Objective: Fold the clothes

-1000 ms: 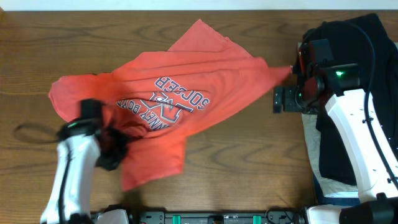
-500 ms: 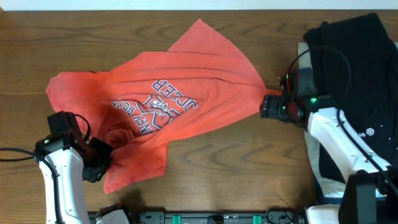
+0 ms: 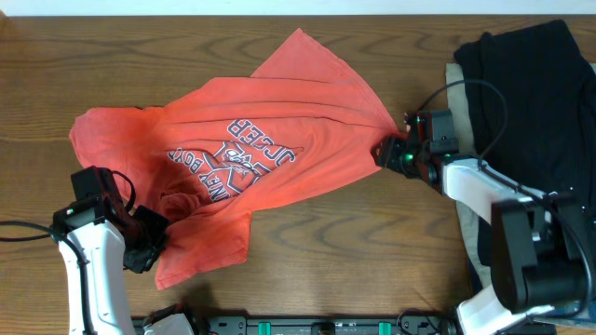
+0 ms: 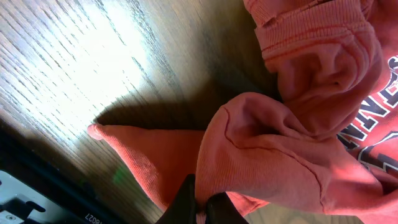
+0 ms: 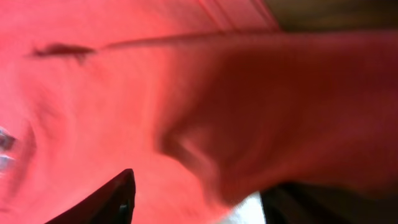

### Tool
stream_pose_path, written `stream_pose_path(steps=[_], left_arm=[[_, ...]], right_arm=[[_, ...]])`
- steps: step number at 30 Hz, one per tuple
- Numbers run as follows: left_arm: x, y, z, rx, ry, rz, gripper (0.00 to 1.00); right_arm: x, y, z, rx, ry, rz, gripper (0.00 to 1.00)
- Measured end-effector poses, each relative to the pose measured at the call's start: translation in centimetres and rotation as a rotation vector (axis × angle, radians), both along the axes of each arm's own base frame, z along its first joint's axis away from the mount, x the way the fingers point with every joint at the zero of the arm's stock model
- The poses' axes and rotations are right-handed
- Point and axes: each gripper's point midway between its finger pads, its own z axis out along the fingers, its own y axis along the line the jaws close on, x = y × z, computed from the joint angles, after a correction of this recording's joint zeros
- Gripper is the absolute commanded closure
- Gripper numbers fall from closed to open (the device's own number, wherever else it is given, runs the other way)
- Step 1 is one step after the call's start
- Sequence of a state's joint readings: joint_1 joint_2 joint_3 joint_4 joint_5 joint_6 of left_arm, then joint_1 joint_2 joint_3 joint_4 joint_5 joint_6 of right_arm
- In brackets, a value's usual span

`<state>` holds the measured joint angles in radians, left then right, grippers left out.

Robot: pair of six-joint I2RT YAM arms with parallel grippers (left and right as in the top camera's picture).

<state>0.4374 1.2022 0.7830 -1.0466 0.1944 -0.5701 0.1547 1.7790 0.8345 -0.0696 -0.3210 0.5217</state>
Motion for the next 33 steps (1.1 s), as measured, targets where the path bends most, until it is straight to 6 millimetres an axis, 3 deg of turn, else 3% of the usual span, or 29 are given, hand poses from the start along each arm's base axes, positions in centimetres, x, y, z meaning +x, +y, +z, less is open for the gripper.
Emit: stream_pose_path(steps=[5, 13, 21, 28, 29, 31, 32, 33], left_arm=[[0.0, 0.0, 0.0, 0.0, 0.0, -0.003, 0.94], [-0.3, 0.8, 0.0, 0.006, -0.004, -0.013, 0.94], [-1.9, 4.1, 0.0, 0.003, -0.008, 0.18, 0.94], [-2.1, 4.1, 0.1, -0.02, -0.014, 0.204, 0.94], [-2.1, 4.1, 0.1, -0.021, -0.016, 0.202, 0.94], [-2.1, 4.1, 0.1, -0.019, -0.015, 0.198, 0.94], [-2.1, 4.1, 0.1, -0.017, -0.014, 0.197, 0.94], [-2.1, 4.2, 0.1, -0.016, -0.015, 0.195, 0.94]], right_arm=[[1.7, 1.0, -0.2, 0.07, -0.037, -0.01, 0.54], [1.6, -0.1, -0.4, 0.093, -0.005, -0.049, 0.6], [1.7, -2.7, -0.4, 0.128, 0.013, -0.091, 0.59], [1.7, -2.7, -0.4, 0.125, 0.01, -0.08, 0.61], [1.7, -2.7, -0.4, 0.123, 0.01, -0.081, 0.67], [1.6, -2.8, -0.6, 0.112, 0.012, -0.078, 0.92], [1.4, -3.0, -0.9, 0.102, 0.024, -0.083, 0.99], [1.2, -3.1, -1.2, 0.094, 0.037, -0.089, 0.99]])
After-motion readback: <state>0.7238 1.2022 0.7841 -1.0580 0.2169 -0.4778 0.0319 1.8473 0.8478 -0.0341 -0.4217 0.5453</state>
